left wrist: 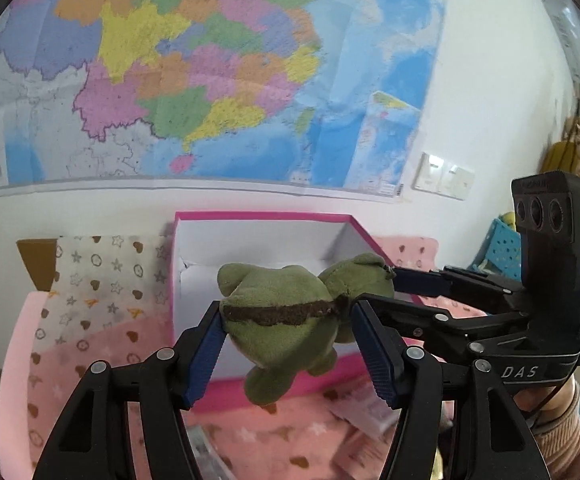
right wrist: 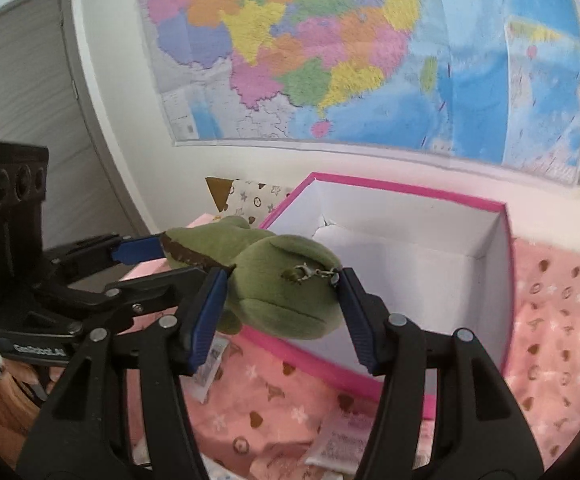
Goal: Organize soft objects
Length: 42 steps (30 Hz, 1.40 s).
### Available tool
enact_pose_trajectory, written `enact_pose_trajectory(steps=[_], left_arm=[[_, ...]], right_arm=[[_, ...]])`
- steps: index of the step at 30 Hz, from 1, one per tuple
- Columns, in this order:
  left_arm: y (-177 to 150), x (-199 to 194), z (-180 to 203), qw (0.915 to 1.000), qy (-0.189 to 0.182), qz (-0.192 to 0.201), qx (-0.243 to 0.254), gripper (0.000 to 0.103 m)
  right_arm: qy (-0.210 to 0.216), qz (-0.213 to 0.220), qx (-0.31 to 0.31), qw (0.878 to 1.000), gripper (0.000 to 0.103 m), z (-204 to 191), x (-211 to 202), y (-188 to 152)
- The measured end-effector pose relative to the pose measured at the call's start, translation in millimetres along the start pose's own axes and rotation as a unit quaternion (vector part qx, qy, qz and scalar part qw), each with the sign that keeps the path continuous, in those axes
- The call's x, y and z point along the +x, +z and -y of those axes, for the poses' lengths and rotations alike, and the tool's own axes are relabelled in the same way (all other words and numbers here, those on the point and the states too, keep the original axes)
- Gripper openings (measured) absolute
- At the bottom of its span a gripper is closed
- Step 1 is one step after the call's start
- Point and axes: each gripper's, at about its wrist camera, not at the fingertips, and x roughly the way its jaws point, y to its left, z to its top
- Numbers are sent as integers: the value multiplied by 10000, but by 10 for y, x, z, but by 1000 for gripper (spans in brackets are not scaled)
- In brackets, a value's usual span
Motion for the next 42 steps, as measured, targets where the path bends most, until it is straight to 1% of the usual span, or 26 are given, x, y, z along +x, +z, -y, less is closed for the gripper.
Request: enact_pose_trajectory(steps=[5, 8, 12, 15, 19, 22, 24, 26, 27, 30, 33, 35, 37, 40, 42], left_arm=[[46, 387, -185, 9992, 17, -352, -168, 64], [-10, 585, -266, 9979, 31, -590, -265, 64], [-78, 782, -340, 9959, 148, -835, -320, 64], [-102, 812, -331, 9954, 322, -868, -249, 64], [-109, 737, -295, 9960, 486, -733, -171, 64], [-121, 589, -268, 9965, 645, -530, -103, 64], [-129, 484, -266, 9969, 657, -421, -55, 67], [-173, 352, -251, 9978, 578, -334, -38, 68], [-198, 298, -236, 9983, 511, -297, -2, 70], [-332, 139, -165, 9990, 336, -273, 93, 73], [-494, 44, -123, 9991, 144, -382, 67, 74], [-629, -32, -114, 9990, -12, -438, -11, 74], [-789, -95, -111, 9984, -92, -549, -66, 74], [-999, -150, -130, 9972, -77, -729, -150, 74], [-1157, -179, -164, 9955, -135, -897, -283, 74]], right_arm=[[-67, -263, 198, 9994, 59, 202, 338, -4], [-32, -506, 380, 9980, 59, 342, 542, -81], [0, -802, 566, 9952, 59, 481, 778, -183], [86, -929, 643, 9936, 58, 520, 893, -229], [53, -975, 602, 9934, 58, 510, 922, -268], [82, -854, 570, 9947, 58, 484, 808, -273], [128, -731, 505, 9960, 58, 450, 651, -295], [127, -591, 406, 9973, 59, 398, 447, -318], [167, -535, 363, 9978, 59, 373, 331, -346], [200, -413, 269, 9986, 60, 314, 49, -430], [280, -349, 180, 9988, 61, 247, -261, -600], [385, -374, 135, 9985, 61, 194, -390, -734], [418, -493, 103, 9979, 61, 148, -462, -871], [461, -674, 107, 9966, 61, 86, -529, -1122], [478, -817, 128, 9954, 61, 39, -552, -1300]])
